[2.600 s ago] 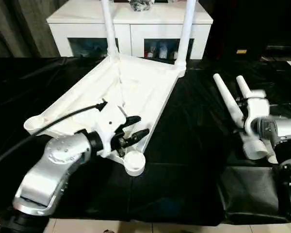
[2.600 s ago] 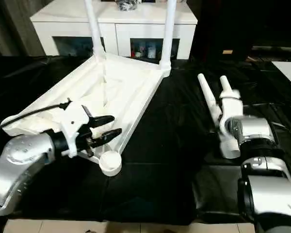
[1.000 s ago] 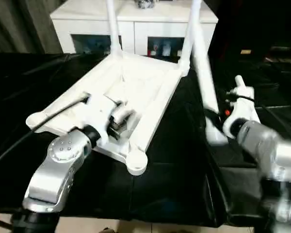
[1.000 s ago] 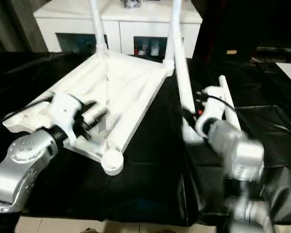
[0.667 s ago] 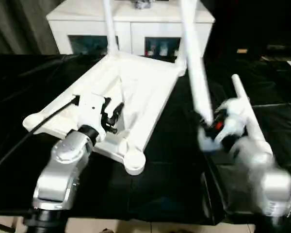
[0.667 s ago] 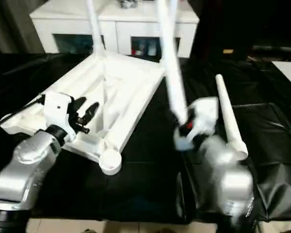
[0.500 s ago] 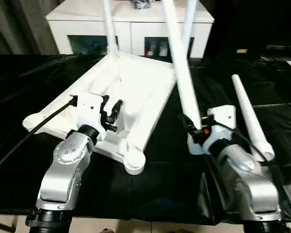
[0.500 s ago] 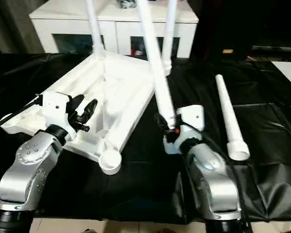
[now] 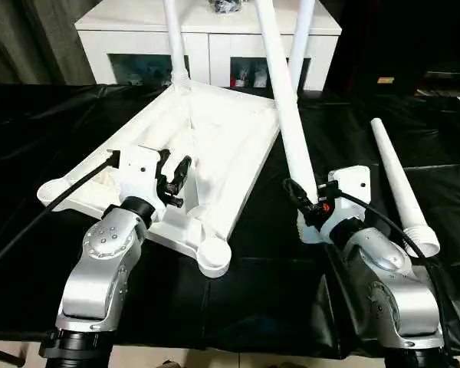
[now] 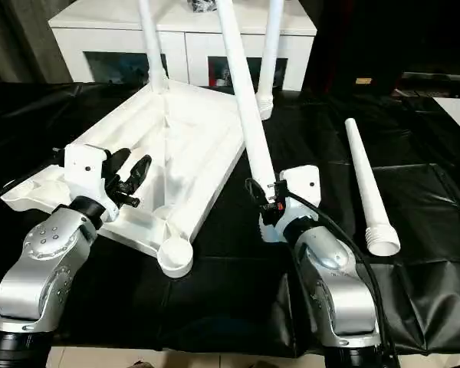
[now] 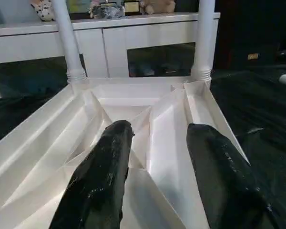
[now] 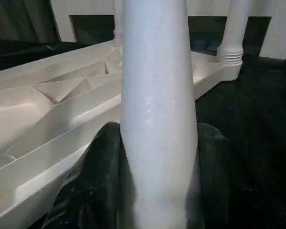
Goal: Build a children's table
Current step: Pick table leg
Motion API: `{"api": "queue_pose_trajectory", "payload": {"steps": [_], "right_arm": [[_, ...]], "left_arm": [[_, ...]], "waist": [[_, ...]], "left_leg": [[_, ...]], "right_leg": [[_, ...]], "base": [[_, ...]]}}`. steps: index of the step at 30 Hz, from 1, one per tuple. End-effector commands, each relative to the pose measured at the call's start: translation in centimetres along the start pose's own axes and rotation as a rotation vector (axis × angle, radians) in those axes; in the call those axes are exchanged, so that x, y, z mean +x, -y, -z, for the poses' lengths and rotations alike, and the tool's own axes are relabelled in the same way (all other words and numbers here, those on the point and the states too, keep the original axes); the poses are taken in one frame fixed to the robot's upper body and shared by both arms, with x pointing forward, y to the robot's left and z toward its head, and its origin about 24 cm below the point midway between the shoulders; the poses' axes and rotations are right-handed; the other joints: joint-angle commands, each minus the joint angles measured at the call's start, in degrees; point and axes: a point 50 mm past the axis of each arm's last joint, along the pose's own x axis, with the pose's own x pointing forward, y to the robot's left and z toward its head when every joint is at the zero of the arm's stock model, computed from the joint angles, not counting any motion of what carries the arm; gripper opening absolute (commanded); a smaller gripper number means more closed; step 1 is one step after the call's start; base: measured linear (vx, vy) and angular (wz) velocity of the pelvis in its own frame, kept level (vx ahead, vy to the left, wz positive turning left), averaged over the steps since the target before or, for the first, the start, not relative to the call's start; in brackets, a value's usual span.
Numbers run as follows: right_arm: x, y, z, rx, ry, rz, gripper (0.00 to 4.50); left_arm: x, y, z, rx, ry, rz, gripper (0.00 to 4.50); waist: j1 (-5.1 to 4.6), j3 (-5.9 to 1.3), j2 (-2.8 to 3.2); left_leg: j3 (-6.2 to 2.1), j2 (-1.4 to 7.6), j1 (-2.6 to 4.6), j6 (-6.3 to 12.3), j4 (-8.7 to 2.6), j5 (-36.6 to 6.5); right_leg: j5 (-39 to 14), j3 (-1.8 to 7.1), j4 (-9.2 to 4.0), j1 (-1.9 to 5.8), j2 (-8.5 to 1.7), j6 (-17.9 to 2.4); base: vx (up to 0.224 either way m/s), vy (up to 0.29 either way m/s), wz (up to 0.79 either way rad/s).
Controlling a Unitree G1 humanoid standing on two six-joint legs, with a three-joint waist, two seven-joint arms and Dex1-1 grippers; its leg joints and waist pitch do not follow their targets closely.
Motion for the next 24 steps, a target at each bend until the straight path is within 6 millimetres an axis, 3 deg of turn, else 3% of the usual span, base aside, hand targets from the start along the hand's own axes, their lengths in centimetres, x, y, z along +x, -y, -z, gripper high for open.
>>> {"api": "queue_pose_trajectory", "payload": {"steps": [1,24], "right_arm": [[-0.10,0.01,-1.07,-0.020,0.052,0.005,1.85],[-0.10,0.01,-1.07,-0.020,0.052,0.005,1.85]], "left_arm": [[-0.06,-0.23,0.13,0.004,-0.005,-0.016,2.22],[-0.06,-0.23,0.13,0.004,-0.005,-0.016,2.22]], "waist": [[-0.02,-3.30,0.19],[0.02,-3.38,0.17]], "left_leg": [[-0.36,1.19,0.72,-0.83,-4.68,-15.50],[-0.35,1.15,0.72,-0.69,-4.57,-14.65]], "right_leg": [[-13.75,1.84,-4.46,2.54,-1.98,-7.77],[-12.83,1.83,-4.34,2.65,-1.98,-8.01]], "base": [[0.000,0.000,0.00],[0.000,0.000,0.00]]}}
